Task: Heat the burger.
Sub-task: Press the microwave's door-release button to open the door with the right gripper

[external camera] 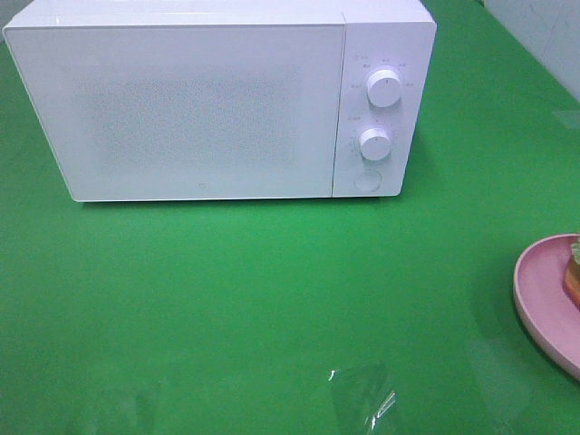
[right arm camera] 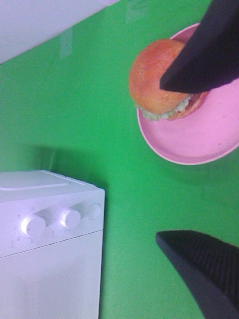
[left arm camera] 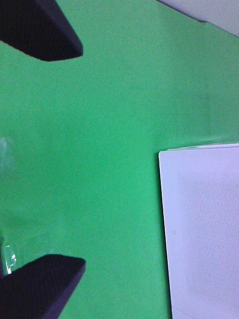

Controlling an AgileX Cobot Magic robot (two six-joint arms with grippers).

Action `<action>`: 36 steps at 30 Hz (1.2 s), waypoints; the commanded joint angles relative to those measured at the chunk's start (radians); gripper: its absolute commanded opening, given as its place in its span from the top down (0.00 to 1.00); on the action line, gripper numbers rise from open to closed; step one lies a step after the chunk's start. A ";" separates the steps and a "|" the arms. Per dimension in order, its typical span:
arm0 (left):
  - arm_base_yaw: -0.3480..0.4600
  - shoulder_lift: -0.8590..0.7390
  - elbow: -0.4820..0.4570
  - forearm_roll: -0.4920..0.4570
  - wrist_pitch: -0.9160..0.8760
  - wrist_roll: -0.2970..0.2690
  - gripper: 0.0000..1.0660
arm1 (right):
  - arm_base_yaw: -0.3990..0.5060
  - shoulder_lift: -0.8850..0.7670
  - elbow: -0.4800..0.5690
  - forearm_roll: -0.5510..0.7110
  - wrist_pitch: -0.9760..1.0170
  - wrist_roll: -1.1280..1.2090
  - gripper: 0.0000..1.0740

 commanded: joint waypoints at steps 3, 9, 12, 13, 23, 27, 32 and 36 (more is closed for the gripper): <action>0.005 -0.020 0.001 -0.003 0.002 -0.001 0.08 | -0.003 0.034 -0.004 -0.002 -0.091 -0.010 0.32; 0.005 -0.017 0.001 -0.003 0.002 -0.001 0.08 | -0.003 0.071 0.066 -0.001 -0.247 -0.010 0.32; 0.005 -0.017 0.001 -0.003 0.002 -0.001 0.08 | -0.003 0.077 0.106 -0.001 -0.321 -0.010 0.32; 0.005 -0.017 0.001 -0.003 0.002 -0.001 0.08 | -0.003 0.077 0.106 -0.001 -0.321 -0.010 0.32; 0.005 -0.017 0.001 -0.003 0.002 -0.001 0.08 | -0.003 0.077 0.235 -0.001 -0.594 -0.010 0.32; 0.005 -0.017 0.001 -0.003 0.002 -0.001 0.08 | -0.003 0.078 0.268 -0.001 -0.665 -0.010 0.32; 0.005 -0.017 0.001 -0.003 0.002 -0.001 0.08 | -0.003 0.167 0.289 -0.009 -0.722 -0.010 0.32; 0.005 -0.017 0.001 -0.003 0.002 -0.001 0.08 | -0.003 0.242 0.289 -0.009 -0.770 -0.010 0.32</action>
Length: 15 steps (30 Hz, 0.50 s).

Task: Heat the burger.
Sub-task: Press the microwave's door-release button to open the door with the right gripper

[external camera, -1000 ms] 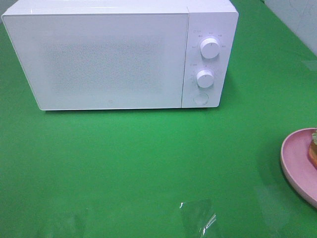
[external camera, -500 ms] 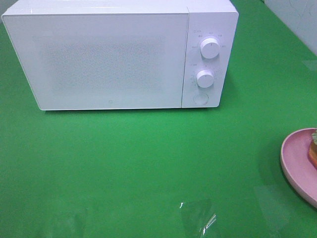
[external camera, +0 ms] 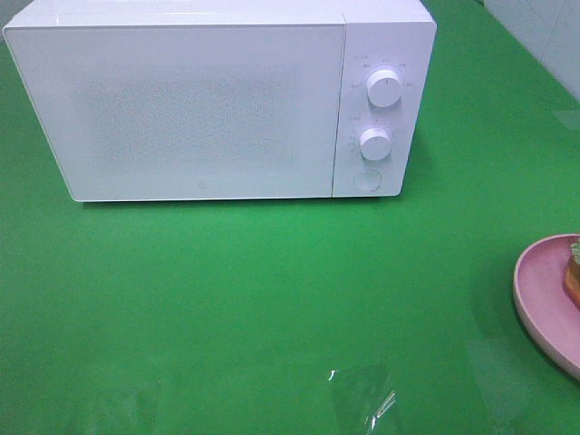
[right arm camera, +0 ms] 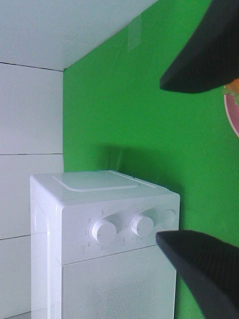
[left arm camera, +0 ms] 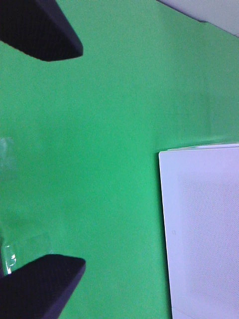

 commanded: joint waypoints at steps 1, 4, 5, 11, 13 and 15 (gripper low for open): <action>0.005 -0.017 0.001 -0.003 0.002 -0.001 0.08 | -0.003 0.118 0.002 -0.006 -0.095 -0.010 0.32; 0.005 -0.017 0.001 -0.003 0.002 -0.001 0.08 | -0.003 0.185 0.002 -0.004 -0.138 -0.010 0.32; 0.005 -0.017 0.001 -0.003 0.002 -0.001 0.08 | -0.003 0.244 0.002 -0.004 -0.198 -0.010 0.32; 0.005 -0.017 0.001 -0.003 0.002 -0.001 0.08 | -0.003 0.392 0.002 -0.005 -0.397 -0.010 0.32; 0.005 -0.017 0.001 -0.003 0.002 -0.001 0.08 | -0.003 0.477 0.002 -0.004 -0.496 -0.010 0.32; 0.005 -0.017 0.001 -0.003 0.002 -0.001 0.08 | -0.003 0.535 0.002 -0.004 -0.557 -0.007 0.32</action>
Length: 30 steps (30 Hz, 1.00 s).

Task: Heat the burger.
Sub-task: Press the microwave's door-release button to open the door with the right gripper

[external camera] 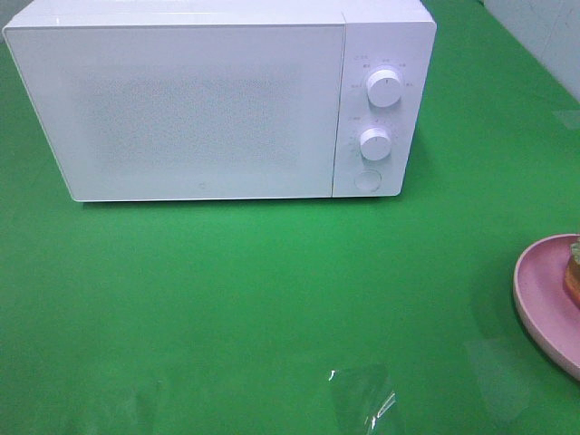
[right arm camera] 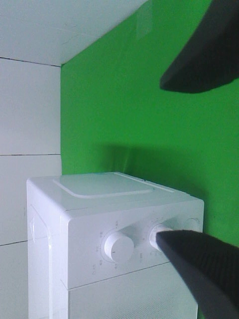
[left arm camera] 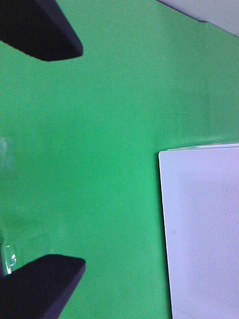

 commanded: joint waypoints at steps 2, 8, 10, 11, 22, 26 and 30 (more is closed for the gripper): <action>0.005 -0.017 0.001 -0.003 0.002 -0.001 0.08 | -0.003 0.115 0.002 -0.002 -0.158 -0.007 0.32; 0.005 -0.017 0.001 -0.003 0.002 -0.001 0.08 | -0.003 0.240 0.002 -0.002 -0.292 -0.007 0.32; 0.005 -0.017 0.001 -0.003 0.002 -0.001 0.08 | -0.003 0.338 0.002 0.007 -0.409 -0.016 0.32; 0.005 -0.017 0.001 -0.003 0.002 -0.001 0.08 | -0.003 0.338 0.002 0.007 -0.409 -0.016 0.32; 0.005 -0.017 0.001 -0.003 0.002 -0.001 0.08 | 0.073 0.584 0.002 0.279 -0.670 -0.230 0.32; 0.005 -0.017 0.001 -0.003 0.002 -0.001 0.08 | 0.217 0.673 0.002 0.457 -0.770 -0.344 0.32; 0.005 -0.017 0.001 -0.003 0.002 -0.001 0.08 | 0.289 0.718 0.002 0.554 -0.813 -0.355 0.32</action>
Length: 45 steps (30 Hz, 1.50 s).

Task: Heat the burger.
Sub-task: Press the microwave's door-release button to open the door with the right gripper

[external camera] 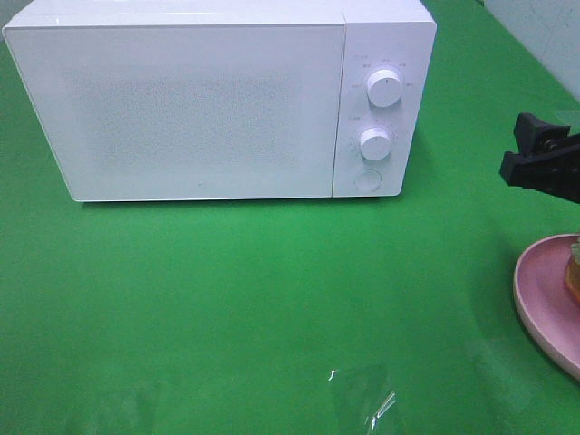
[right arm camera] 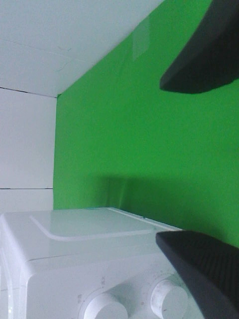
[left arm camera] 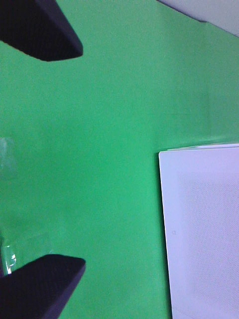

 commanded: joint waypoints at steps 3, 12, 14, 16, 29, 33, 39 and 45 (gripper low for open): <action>0.005 -0.017 0.001 -0.003 0.002 -0.001 0.08 | 0.139 0.069 0.003 0.149 -0.100 -0.032 0.32; 0.005 -0.017 0.001 -0.003 0.002 -0.001 0.08 | 0.280 0.155 -0.001 0.167 -0.212 -0.032 0.32; 0.005 -0.017 0.001 -0.003 0.002 -0.001 0.08 | 0.314 0.181 -0.016 0.203 -0.220 -0.032 0.32; 0.005 -0.017 0.001 -0.003 0.002 -0.001 0.08 | 0.346 0.209 -0.034 0.239 -0.222 -0.032 0.32; 0.005 -0.017 0.001 -0.003 0.002 -0.001 0.08 | 0.483 0.343 -0.172 0.360 -0.225 -0.048 0.32; 0.005 -0.017 0.001 -0.003 0.002 -0.001 0.08 | 0.527 0.380 -0.199 0.394 -0.218 -0.047 0.32; 0.005 -0.017 0.001 -0.003 0.002 -0.001 0.08 | 0.545 0.388 -0.207 0.413 -0.212 -0.042 0.32; 0.005 -0.017 0.001 -0.003 0.002 -0.001 0.08 | 0.545 0.388 -0.207 0.413 -0.187 0.062 0.38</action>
